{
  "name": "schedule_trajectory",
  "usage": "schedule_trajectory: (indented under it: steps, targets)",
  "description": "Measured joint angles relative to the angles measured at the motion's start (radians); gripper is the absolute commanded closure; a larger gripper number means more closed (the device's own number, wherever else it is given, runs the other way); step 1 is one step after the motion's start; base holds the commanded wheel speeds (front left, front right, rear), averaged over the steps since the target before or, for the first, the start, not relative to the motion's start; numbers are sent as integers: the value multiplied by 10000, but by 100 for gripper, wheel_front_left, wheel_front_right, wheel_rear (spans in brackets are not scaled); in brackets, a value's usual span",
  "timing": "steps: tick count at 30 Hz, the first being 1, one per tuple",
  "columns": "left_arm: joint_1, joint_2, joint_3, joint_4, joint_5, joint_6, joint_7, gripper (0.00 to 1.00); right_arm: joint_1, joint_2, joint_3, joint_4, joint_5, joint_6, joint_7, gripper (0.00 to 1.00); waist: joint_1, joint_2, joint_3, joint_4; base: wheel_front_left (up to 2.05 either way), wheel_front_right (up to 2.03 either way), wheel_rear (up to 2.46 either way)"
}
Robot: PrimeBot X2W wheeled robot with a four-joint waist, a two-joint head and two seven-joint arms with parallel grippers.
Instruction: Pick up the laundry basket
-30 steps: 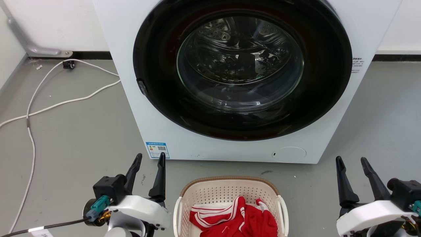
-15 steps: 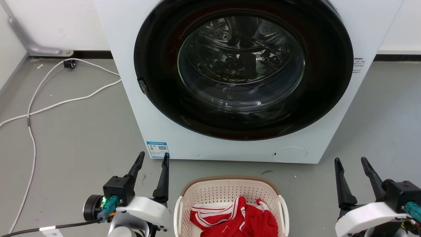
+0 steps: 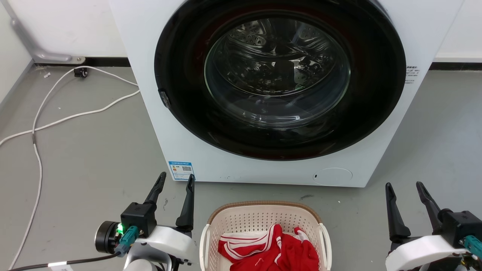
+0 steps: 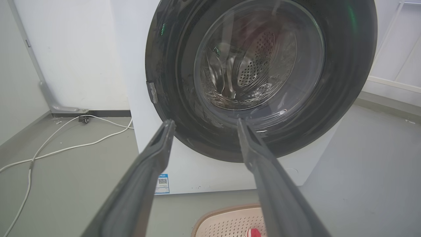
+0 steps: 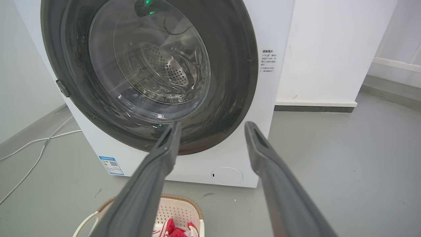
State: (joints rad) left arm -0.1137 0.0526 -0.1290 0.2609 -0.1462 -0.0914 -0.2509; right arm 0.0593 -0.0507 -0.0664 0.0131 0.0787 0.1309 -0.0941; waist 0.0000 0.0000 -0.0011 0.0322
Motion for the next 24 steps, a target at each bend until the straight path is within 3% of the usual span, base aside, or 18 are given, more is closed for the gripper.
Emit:
schedule_trajectory:
  steps: [24]
  targets:
    - [-1,-15,-4,113,-123,-132,-107,0,-112,0,-121,364,36,0,-247,0,0,0,7,32,0,0,0]
